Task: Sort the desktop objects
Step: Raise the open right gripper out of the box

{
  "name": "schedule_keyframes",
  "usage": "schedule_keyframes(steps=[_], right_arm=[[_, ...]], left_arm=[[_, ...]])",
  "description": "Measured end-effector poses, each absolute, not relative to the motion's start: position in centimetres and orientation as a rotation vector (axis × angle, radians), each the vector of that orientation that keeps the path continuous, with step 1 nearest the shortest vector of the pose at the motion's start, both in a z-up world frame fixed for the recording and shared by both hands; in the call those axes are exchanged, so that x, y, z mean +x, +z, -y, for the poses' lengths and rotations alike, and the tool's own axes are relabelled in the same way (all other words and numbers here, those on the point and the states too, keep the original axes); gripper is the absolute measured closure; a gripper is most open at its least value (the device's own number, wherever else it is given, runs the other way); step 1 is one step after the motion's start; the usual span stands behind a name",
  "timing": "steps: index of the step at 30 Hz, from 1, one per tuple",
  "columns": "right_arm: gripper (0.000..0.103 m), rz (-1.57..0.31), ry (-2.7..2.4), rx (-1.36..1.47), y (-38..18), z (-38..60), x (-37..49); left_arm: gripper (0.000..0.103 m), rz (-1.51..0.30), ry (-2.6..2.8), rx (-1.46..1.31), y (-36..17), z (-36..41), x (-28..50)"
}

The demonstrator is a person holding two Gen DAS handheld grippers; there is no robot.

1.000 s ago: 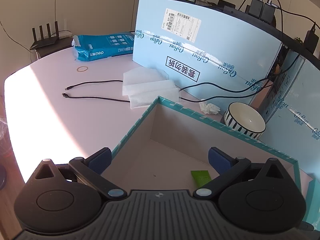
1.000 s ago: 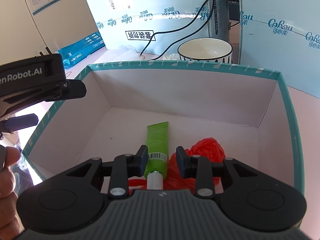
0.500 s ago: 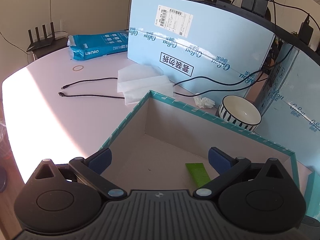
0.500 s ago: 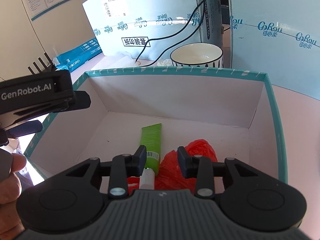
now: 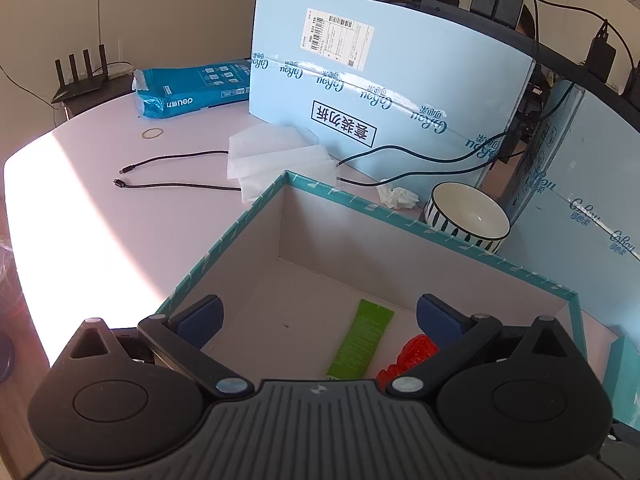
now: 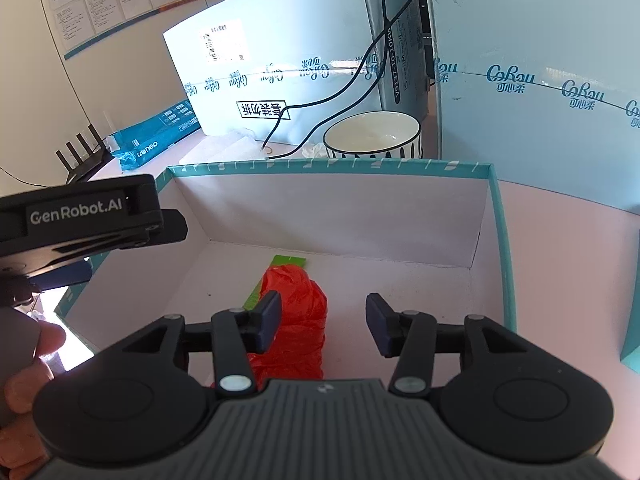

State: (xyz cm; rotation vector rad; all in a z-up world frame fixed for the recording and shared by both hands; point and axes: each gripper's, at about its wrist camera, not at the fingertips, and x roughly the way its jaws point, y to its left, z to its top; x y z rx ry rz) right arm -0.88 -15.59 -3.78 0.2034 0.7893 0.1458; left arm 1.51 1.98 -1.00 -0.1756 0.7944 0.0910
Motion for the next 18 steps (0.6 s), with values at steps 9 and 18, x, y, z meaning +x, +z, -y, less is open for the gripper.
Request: schedule_keyframes(steps=[9,18], right_arm=[[0.046,-0.768,0.15,0.206,-3.4,16.1,-1.8],[0.039,-0.712,0.147,0.204,-2.7,16.7,-2.9]], left_arm=[[0.0,-0.809,0.109,-0.177,-1.1,-1.7,0.7],[0.0,-0.804,0.121,-0.177,-1.0,-1.3,0.0]])
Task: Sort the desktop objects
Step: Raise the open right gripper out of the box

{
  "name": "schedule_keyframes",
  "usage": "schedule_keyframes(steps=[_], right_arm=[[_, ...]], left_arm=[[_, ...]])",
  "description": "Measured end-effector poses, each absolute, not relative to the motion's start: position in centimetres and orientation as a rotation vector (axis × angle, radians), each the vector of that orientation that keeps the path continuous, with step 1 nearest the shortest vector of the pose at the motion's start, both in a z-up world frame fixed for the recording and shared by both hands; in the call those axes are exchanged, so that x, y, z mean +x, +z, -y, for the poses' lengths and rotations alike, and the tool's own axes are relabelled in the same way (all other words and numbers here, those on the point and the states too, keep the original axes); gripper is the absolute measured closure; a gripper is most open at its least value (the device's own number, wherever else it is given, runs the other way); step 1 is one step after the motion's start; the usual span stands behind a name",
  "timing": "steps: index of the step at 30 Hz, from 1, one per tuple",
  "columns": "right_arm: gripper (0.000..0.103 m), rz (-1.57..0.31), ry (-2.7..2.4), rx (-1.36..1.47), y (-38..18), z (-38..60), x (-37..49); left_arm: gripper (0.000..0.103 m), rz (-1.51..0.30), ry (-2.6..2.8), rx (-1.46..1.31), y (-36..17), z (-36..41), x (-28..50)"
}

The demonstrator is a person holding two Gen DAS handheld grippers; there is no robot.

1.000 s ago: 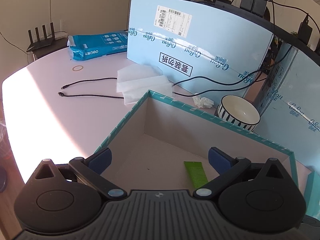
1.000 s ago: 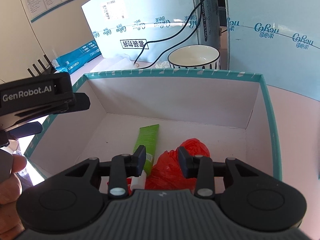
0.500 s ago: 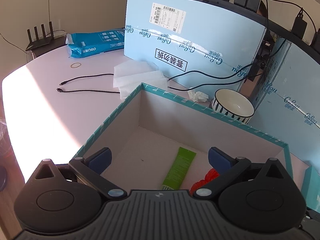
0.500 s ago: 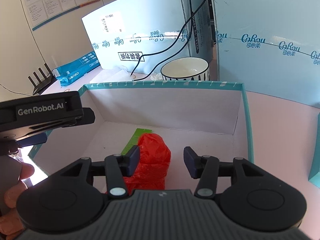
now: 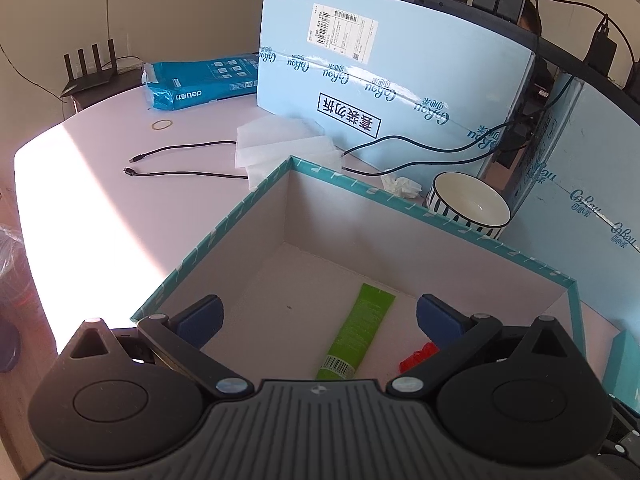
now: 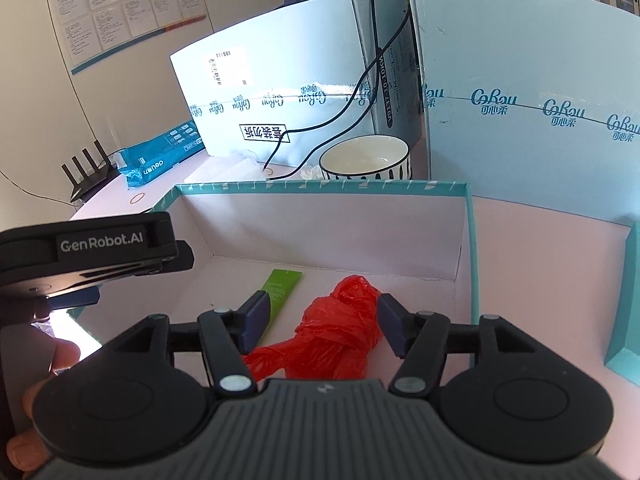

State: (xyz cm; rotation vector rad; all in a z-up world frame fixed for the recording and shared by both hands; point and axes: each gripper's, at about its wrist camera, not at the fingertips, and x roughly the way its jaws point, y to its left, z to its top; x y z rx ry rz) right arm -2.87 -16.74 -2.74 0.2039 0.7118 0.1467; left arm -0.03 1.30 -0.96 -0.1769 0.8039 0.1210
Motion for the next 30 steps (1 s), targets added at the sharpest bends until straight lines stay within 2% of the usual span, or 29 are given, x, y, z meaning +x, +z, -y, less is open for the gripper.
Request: schedule_keyframes(steps=[15,19,27,30], right_arm=[[0.031,-0.574,0.14,0.184,-1.2,18.0,-4.9],[0.018,-0.541,0.124,0.184,-1.0,18.4,-5.5],[0.017,-0.485,0.083,0.204,-0.7,19.8,-6.6],[0.008,-0.474,0.053,0.214,-0.7,20.6,-7.1]], left_arm=[[0.0,-0.77,0.146,-0.194,-0.4,-0.6,-1.2],[0.0,-0.771,0.145,-0.19,-0.5,-0.3,-1.4],[0.0,-0.76,0.119,-0.172,-0.5,1.1,-1.8],[0.0,-0.753,0.102,-0.162,-0.4,1.8,-2.0]])
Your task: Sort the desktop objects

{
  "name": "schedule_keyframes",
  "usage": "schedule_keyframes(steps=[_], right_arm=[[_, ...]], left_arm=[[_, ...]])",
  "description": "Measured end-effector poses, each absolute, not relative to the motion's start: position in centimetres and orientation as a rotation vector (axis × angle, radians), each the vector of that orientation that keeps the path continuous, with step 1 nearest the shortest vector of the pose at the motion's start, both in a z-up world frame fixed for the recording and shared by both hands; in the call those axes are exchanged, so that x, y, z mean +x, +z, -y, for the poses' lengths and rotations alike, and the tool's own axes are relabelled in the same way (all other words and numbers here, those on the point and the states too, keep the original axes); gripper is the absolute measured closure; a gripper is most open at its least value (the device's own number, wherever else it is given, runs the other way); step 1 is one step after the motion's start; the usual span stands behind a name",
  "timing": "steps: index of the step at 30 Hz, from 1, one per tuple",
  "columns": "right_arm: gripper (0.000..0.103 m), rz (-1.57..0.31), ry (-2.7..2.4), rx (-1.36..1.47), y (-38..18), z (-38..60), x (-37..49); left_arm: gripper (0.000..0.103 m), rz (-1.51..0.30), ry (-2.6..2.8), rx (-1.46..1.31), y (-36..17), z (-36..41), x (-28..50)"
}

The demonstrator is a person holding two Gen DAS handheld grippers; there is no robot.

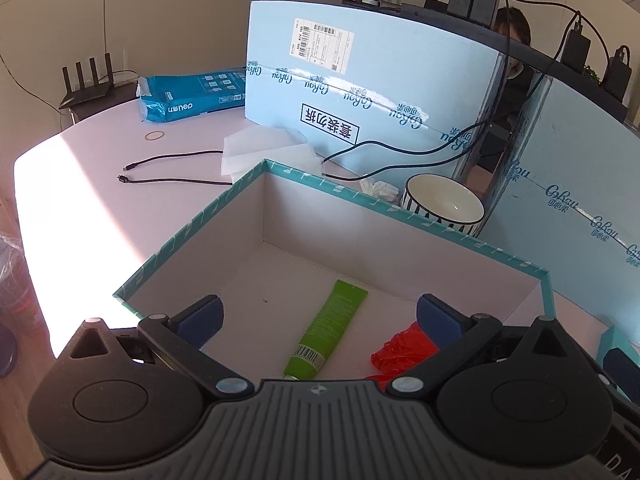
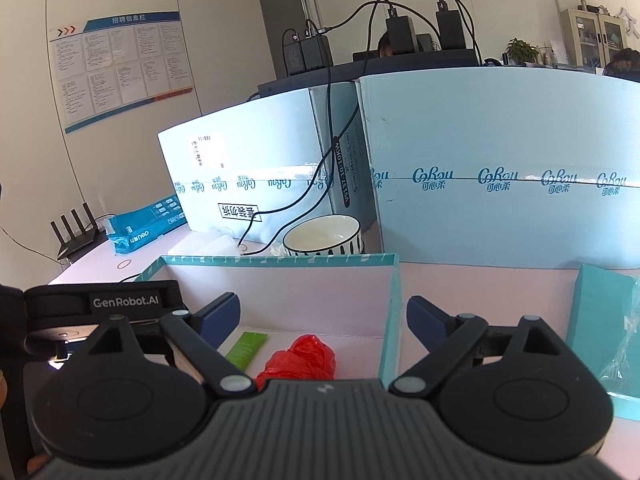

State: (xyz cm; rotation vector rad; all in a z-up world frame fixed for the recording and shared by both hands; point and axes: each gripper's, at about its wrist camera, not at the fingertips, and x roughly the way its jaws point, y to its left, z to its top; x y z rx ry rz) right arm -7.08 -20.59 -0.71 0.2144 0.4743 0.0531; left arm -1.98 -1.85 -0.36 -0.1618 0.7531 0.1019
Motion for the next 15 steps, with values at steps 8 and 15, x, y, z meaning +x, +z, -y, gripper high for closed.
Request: schedule_keyframes(steps=[8,15], right_arm=[[0.006,-0.438,-0.013,0.253,-0.6,22.9,-8.3],[0.004,-0.426,-0.051,0.268,-0.6,24.7,-9.3]], left_arm=[[0.0,-0.734,0.052,-0.129,-0.2,4.1,-2.2],[0.0,-0.731,0.011,-0.107,-0.3,6.1,-2.8]])
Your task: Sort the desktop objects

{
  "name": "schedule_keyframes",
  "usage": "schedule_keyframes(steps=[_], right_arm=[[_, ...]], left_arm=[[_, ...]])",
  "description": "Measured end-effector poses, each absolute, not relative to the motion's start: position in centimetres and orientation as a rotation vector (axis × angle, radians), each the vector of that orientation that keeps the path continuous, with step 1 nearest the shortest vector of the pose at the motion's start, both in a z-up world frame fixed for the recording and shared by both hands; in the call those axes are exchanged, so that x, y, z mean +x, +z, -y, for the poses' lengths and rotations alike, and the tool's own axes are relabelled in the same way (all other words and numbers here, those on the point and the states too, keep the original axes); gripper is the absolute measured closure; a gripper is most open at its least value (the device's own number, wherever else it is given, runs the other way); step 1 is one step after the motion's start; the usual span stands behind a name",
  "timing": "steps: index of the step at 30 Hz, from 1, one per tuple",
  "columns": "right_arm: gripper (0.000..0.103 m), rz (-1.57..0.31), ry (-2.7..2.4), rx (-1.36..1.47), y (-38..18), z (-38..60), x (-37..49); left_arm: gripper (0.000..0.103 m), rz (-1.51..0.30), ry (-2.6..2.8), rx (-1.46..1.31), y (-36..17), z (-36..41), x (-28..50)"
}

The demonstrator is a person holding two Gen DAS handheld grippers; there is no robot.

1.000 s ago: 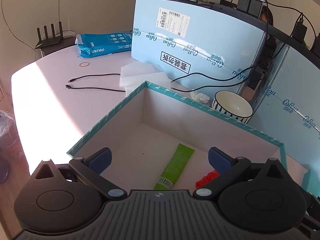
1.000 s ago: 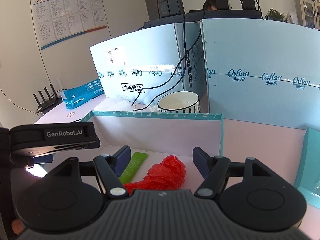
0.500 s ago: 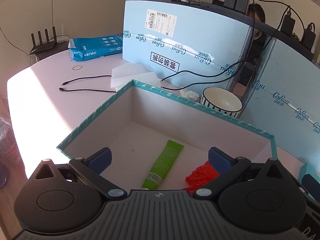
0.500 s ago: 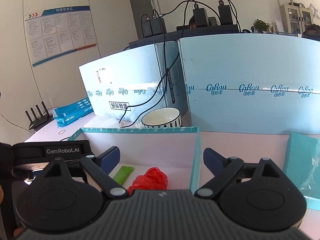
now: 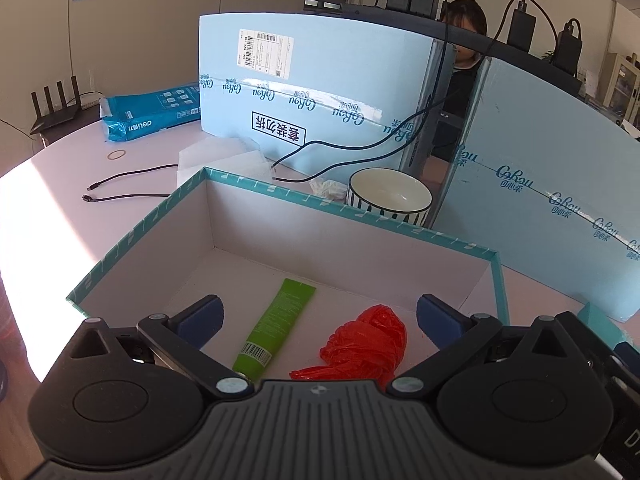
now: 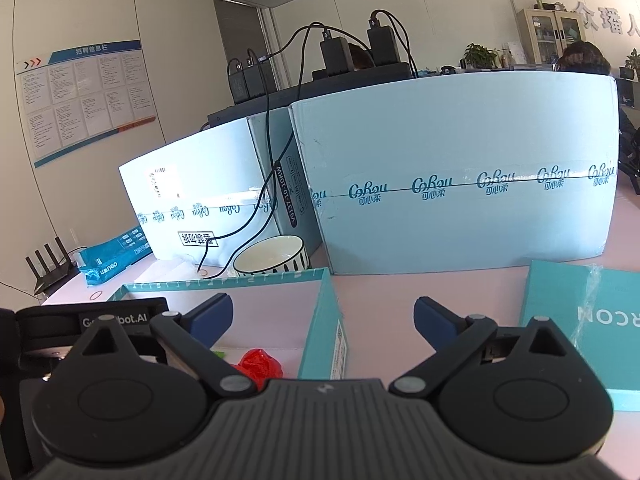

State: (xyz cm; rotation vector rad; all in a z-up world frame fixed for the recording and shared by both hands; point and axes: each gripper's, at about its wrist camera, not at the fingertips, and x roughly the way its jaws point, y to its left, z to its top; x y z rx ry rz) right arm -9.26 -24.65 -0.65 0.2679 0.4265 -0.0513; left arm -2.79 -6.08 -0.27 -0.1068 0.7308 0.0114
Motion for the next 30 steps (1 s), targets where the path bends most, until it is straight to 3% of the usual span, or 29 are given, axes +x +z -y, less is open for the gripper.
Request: schedule_keyframes(steps=[30], right_arm=[[0.0,-0.459,-0.24,0.321,-1.6,33.9,-13.9]], left_arm=[[0.0,-0.758,-0.133,-0.054,-0.9,14.8,-5.2]])
